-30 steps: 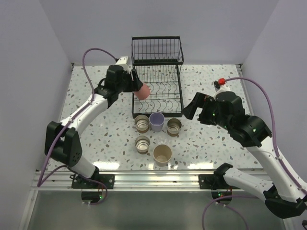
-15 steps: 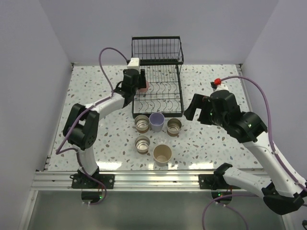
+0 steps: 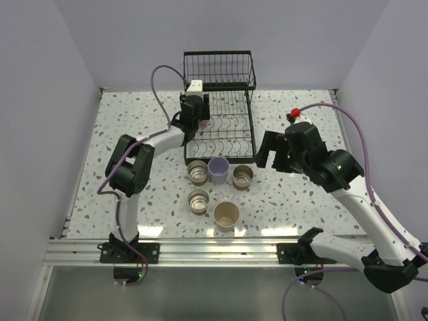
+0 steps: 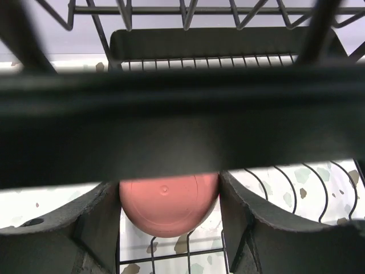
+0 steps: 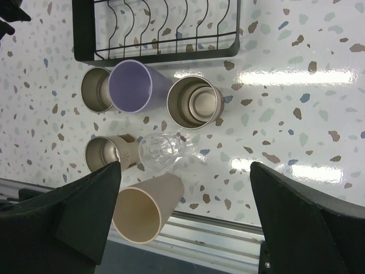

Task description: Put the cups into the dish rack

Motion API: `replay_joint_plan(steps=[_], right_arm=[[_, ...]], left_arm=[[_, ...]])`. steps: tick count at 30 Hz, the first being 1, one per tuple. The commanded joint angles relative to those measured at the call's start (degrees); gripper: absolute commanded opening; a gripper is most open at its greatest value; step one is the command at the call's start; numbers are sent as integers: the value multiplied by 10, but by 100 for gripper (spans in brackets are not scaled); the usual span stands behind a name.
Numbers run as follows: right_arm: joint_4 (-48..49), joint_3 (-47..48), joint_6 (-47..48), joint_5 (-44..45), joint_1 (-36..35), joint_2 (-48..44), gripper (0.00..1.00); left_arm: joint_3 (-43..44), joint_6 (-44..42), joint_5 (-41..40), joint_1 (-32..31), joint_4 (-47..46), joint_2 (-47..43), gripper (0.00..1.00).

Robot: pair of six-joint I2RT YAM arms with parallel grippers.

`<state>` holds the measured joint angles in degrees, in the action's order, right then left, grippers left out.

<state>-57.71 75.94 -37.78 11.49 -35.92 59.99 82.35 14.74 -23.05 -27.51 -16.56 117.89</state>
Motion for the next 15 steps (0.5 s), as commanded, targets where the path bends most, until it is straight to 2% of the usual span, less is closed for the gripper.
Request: replay_joint_plan(steps=[1, 7, 8, 10, 11, 12, 14, 15], right_arm=[[-6, 25, 9, 18, 2, 1, 98], [-1, 19, 5, 13, 2, 0, 98], [-1, 19, 4, 14, 2, -1, 98], [-1, 18, 3, 16, 2, -4, 98], [-1, 18, 3, 16, 2, -6, 98], [-1, 17, 3, 16, 2, -7, 98], [0, 16, 3, 16, 2, -8, 98], [0, 14, 3, 15, 2, -9, 98]], left_arm=[[37, -15, -17, 0, -16, 7, 7], [104, -10, -21, -1, 60, 45, 28], [113, -9, -23, 0, 64, 47, 39], [120, -5, -24, -1, 78, 48, 49], [126, -2, -24, 0, 83, 50, 60], [130, 0, -24, -1, 95, 52, 67], [136, 3, -20, -1, 101, 54, 75], [136, 4, -19, 0, 105, 54, 75]])
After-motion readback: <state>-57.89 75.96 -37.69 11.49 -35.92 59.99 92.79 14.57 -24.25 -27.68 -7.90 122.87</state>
